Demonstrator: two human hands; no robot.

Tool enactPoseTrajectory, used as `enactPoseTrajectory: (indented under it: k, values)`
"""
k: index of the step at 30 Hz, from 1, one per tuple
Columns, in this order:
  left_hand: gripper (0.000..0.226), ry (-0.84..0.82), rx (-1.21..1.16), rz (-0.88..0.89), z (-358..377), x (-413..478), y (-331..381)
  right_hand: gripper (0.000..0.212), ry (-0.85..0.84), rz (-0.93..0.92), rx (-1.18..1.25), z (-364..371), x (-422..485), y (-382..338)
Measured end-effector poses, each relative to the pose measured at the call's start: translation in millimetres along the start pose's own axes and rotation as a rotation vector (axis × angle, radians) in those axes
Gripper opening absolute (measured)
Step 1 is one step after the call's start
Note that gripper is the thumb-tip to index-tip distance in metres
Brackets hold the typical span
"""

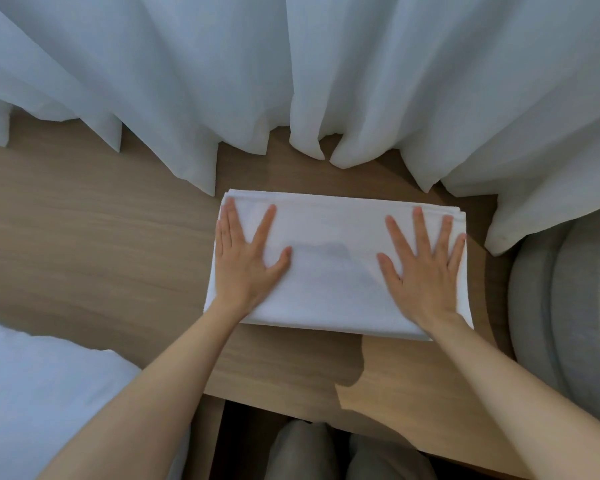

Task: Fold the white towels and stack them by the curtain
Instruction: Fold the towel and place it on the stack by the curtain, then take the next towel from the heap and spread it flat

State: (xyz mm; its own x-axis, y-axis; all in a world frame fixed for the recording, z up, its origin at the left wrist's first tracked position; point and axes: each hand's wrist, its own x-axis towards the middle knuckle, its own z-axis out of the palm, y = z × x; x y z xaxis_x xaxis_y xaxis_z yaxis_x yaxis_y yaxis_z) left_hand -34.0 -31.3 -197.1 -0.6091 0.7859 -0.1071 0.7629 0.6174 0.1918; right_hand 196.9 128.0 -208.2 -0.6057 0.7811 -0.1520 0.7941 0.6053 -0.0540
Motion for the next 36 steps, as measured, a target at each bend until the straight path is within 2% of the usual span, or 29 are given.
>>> enactPoseTrajectory:
  k: [6, 10, 12, 15, 22, 29, 36]
  values:
    - [0.069, -0.064, 0.034, 0.012, -13, 2, 5, 0.061, -0.114, 0.025, -0.011, -15, 0, -2]
    - [0.065, -0.283, 0.097, -0.044, -38, 6, 19, 0.058, -0.318, 0.041, 0.046, -49, 1, -4]
    - [0.058, -0.324, 0.156, 0.000, -59, 5, 38, 0.055, -0.347, 0.075, 0.098, -79, -2, -5]
    - [0.052, -0.293, 0.145, 0.084, -96, -8, 69, 0.051, -0.250, 0.084, 0.152, -125, -17, -6]
    - [0.048, -0.148, -0.048, 0.178, -188, -55, 131, 0.043, -0.017, 0.049, 0.298, -224, -76, 14]
    - [0.048, -0.101, -0.080, 0.289, -241, -107, 184, 0.042, 0.089, 0.124, 0.352, -287, -135, 56]
    - [0.047, -0.070, -0.037, 0.416, -263, -131, 263, 0.038, 0.174, 0.145, 0.414, -319, -180, 124]
